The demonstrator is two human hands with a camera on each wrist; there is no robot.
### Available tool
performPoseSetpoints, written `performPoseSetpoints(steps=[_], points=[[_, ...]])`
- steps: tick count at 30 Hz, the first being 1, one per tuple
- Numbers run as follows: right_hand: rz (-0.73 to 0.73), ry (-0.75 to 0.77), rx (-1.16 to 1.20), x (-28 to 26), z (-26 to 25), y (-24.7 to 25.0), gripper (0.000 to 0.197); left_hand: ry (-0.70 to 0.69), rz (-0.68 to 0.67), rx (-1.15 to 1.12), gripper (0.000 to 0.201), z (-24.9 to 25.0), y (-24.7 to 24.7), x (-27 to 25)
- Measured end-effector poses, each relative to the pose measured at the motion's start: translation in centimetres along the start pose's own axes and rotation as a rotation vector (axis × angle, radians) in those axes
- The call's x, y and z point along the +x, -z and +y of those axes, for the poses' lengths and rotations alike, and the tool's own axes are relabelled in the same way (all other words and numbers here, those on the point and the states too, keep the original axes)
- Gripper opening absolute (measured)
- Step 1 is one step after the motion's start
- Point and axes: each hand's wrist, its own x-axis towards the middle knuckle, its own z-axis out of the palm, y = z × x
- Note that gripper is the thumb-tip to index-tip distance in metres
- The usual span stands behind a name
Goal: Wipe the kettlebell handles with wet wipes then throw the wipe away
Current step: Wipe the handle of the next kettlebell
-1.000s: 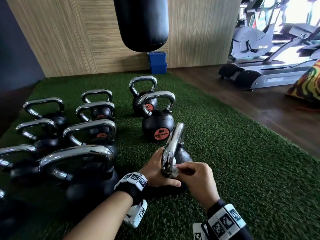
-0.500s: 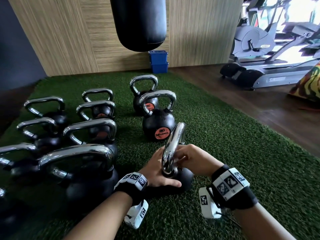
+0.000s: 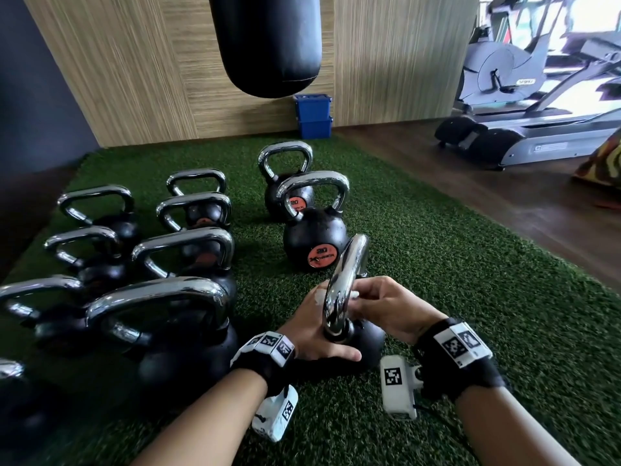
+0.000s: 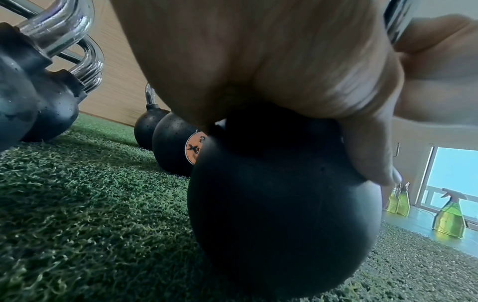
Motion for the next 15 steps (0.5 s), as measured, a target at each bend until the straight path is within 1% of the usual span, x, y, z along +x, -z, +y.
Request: performPoseSetpoints(steps=[2,4,5,8,9,10,12,13,15], points=[[0.017,0.006,0.186,0.1,0.2,0.0,0.042,-0.006,0.020,-0.036,0.104,0.3,0.0,0.0],[0.026,0.030,0.330,0.2,0.4,-0.1,0.039,-0.042,0.024,-0.089,0.110,0.7,0.1,0.1],[0.032,0.032,0.374,0.2,0.6,-0.1,0.038,-0.065,0.021,-0.098,0.110,0.8,0.2,0.3],[0.055,-0.005,0.404,0.3,1.0,0.0,0.051,-0.070,0.000,-0.059,0.104,0.9,0.3,0.6],[0.069,-0.005,0.407,0.3,1.1,0.0,0.050,-0.062,-0.006,-0.055,0.105,0.9,0.3,0.6],[0.084,0.008,0.422,0.4,1.0,-0.1,0.042,-0.052,-0.007,-0.057,0.109,0.7,0.2,0.5],[0.151,0.048,0.475,0.7,0.7,-0.3,0.018,-0.025,0.004,-0.074,0.116,0.6,0.1,0.2],[0.199,0.073,0.502,0.9,0.7,-0.4,0.013,-0.015,0.011,-0.089,0.117,0.6,0.1,0.2],[0.283,0.118,0.516,1.5,0.8,-0.6,0.018,-0.005,0.019,-0.105,0.116,0.5,0.0,0.2]])
